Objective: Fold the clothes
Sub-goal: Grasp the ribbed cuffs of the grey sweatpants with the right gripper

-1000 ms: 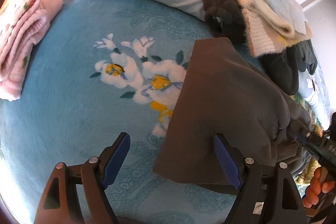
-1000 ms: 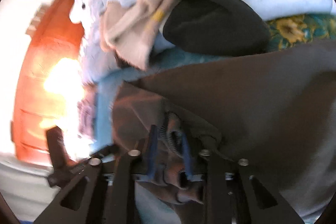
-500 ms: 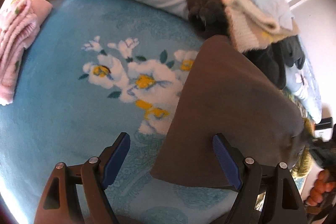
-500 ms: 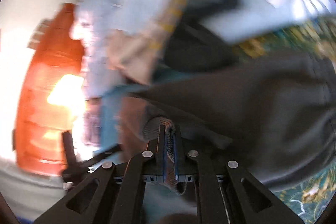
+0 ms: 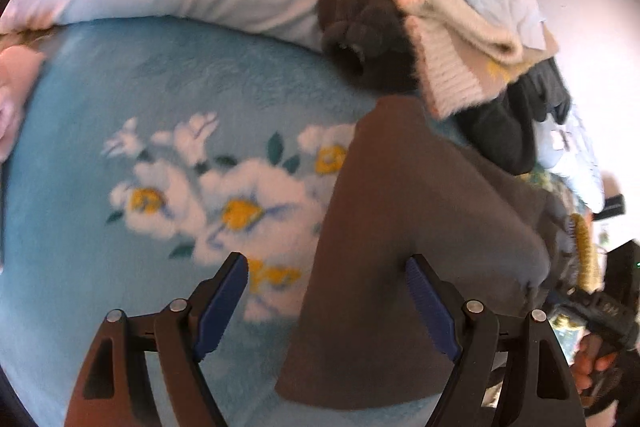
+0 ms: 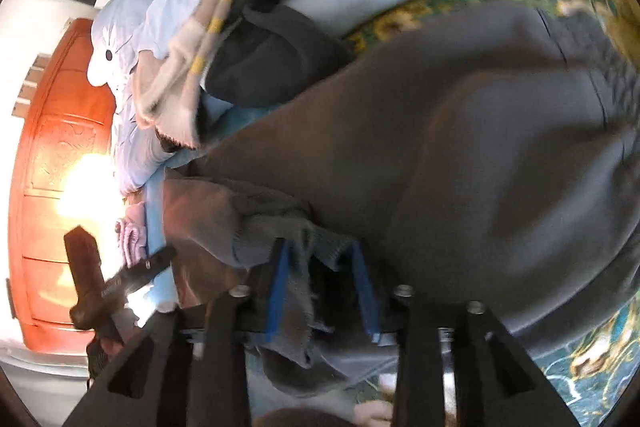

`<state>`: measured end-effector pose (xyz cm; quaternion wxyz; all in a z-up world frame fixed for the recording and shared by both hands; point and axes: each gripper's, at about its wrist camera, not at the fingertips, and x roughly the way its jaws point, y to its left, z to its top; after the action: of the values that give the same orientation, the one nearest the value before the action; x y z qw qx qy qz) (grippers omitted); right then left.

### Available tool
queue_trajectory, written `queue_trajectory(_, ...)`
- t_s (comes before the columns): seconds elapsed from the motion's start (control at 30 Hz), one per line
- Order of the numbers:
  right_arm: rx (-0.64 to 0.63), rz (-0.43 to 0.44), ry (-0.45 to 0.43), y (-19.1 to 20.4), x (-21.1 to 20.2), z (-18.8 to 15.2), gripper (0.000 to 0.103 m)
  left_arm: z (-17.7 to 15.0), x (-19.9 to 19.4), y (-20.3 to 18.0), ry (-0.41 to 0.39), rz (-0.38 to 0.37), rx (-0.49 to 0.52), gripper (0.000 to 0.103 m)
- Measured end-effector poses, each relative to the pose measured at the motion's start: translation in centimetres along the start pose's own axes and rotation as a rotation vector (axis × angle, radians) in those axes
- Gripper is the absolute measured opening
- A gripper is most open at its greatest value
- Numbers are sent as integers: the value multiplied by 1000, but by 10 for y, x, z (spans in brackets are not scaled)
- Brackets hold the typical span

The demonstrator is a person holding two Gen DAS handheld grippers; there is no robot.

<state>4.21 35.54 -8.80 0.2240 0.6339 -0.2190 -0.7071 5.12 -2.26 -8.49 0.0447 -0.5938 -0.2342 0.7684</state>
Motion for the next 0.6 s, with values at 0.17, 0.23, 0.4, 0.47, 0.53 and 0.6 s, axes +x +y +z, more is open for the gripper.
queue_trajectory(0.17, 32, 13, 25, -10, 19, -3, 43, 14, 13, 4, 21, -80, 23, 82)
queue_trajectory(0.23, 62, 57, 27, -4, 25, -2, 37, 17, 15, 6, 19, -92, 24, 74)
queue_trajectory(0.4, 2, 95, 5, 26, 21, 12, 13, 18, 15, 10, 5, -74, 16, 45)
queue_trajectory(0.47, -59, 125, -38, 46, 18, 29, 11, 18, 10, 12, -13, -48, 10, 41)
queue_trajectory(0.53, -115, 151, -81, 65, 8, 47, 10, 17, 5, 14, -30, -33, -2, 41)
queue_trajectory(0.6, -152, 102, -86, 71, 9, 58, 10, 17, 1, 14, -38, -18, -4, 41)
